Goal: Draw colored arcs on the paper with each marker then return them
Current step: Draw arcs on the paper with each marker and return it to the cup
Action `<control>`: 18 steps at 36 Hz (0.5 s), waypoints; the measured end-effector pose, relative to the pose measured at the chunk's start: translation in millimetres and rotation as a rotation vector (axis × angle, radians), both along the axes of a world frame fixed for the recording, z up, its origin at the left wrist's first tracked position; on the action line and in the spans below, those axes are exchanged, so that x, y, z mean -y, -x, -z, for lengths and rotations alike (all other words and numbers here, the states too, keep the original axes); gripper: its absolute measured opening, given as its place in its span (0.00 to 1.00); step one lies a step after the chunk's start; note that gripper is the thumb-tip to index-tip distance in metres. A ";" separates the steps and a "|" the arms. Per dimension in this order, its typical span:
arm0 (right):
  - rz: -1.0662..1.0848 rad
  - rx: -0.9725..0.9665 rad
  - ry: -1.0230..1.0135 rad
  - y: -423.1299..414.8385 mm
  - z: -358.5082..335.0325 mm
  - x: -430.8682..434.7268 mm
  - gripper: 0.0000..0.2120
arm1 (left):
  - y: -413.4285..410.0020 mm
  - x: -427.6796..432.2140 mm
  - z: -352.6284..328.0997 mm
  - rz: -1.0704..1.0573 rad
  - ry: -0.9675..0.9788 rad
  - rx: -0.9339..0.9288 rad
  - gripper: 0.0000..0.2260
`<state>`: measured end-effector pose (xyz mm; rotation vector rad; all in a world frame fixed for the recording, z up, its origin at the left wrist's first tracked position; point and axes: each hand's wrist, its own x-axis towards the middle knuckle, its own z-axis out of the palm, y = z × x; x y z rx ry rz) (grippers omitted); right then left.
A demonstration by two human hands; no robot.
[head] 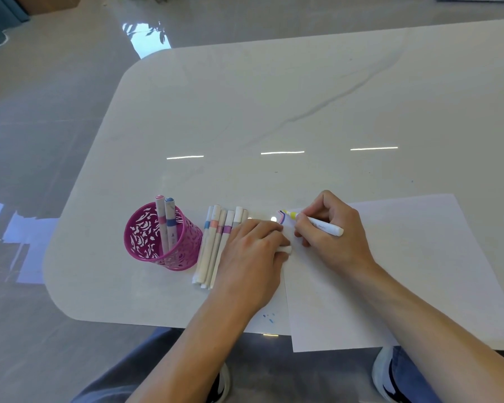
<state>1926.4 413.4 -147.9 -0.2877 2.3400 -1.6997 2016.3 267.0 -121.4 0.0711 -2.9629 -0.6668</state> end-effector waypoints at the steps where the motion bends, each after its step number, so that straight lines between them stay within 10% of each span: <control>1: 0.001 -0.001 -0.002 0.0 0.0 -0.2 0.07 | 0.0 0.0 0.0 -0.001 0.001 0.001 0.05; 18: -0.010 0.019 -0.006 -0.4 -0.6 -0.2 0.07 | -0.4 -2.3 0.4 0.010 0.022 -0.009 0.05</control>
